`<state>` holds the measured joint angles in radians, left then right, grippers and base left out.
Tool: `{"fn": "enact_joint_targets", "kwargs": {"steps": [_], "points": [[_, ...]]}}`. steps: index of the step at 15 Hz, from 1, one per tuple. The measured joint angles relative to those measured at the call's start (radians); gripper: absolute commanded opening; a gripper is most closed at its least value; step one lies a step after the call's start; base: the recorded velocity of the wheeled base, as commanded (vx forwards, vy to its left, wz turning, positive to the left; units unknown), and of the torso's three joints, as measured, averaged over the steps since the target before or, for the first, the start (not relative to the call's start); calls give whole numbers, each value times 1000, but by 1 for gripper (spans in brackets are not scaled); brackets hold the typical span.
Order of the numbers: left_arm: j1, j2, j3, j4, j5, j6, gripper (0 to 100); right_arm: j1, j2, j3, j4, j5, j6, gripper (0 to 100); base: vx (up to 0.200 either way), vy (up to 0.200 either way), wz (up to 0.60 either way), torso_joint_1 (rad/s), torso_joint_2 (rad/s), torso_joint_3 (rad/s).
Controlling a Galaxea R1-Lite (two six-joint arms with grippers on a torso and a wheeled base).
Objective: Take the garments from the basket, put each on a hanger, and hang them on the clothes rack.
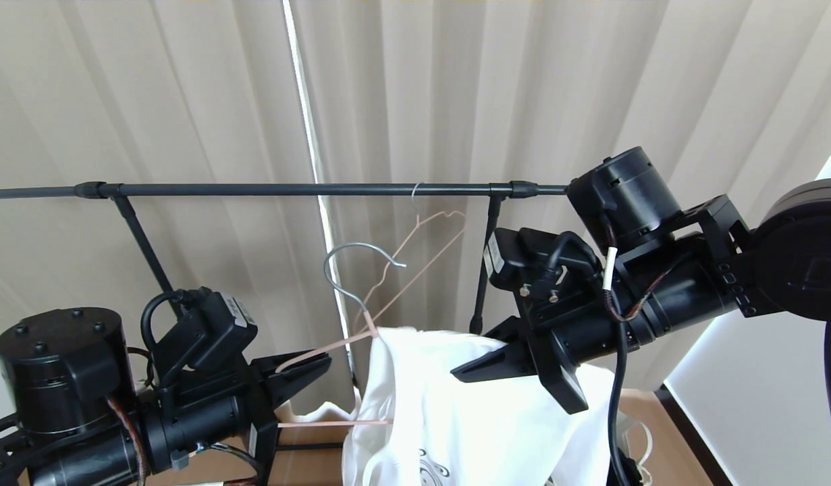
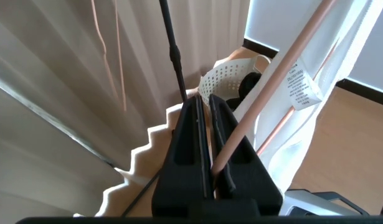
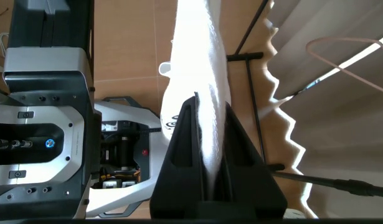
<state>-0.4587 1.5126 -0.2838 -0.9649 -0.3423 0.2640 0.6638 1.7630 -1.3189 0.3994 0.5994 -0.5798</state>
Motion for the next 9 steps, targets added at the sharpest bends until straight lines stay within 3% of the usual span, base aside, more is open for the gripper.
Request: {"fn": "enact_joint_targets", "kwargs": {"steps": [4,5,9], "points": [[0,0,-4,0,-1,5,0,0,-5,0,1,0,0,0,0,0,0,0,0,0],[0,-1,-3,0,-1,5,100,0,-7,0,1,0,0,0,0,0,0,0,0,0],[0,-3,2,-3,-4,1,100,0,-13,12,3,-1,0,0,0,0,0,0,0,0]]}}
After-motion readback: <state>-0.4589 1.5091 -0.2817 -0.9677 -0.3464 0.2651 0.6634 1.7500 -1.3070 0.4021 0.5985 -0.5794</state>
